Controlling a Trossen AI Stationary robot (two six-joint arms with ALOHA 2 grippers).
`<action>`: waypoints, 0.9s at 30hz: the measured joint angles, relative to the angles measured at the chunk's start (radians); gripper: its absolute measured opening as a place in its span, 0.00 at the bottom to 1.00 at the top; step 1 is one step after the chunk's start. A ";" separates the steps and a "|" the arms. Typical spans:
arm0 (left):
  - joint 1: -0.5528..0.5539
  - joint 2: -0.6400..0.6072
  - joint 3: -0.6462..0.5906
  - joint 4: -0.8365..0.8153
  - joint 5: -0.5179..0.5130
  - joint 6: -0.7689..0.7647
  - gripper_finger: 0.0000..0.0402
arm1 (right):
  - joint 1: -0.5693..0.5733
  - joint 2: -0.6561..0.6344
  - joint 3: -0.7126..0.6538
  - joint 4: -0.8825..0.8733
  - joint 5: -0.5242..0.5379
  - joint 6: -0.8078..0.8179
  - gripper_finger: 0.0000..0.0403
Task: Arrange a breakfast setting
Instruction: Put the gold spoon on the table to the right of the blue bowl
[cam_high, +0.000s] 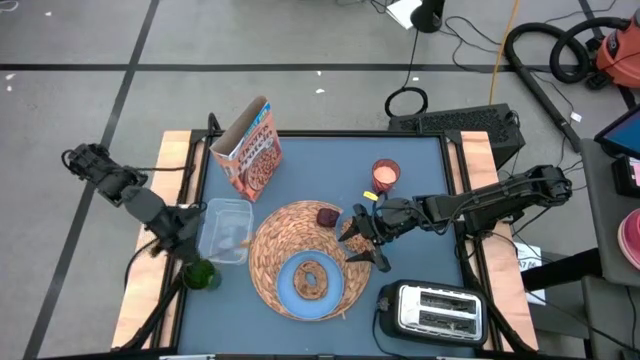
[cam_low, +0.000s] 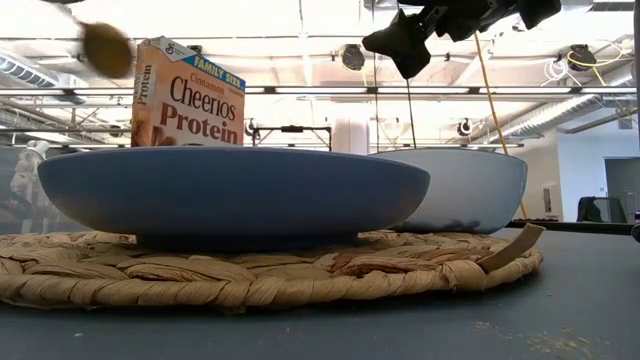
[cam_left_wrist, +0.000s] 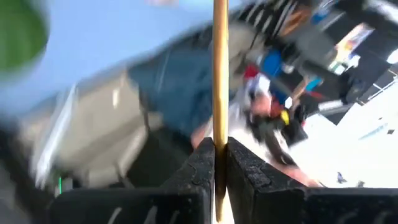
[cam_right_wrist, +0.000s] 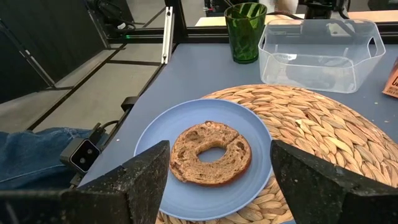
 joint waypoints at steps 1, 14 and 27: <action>0.000 0.017 0.000 0.001 -0.050 0.057 0.05 | 0.000 0.000 0.000 0.000 0.000 0.000 0.67; 0.034 0.412 0.000 0.055 -0.608 0.598 0.05 | -0.076 0.000 0.000 0.002 0.006 0.333 0.67; 0.131 0.828 0.000 0.455 -0.797 0.928 0.05 | -0.231 -0.023 0.000 0.061 0.137 0.509 0.67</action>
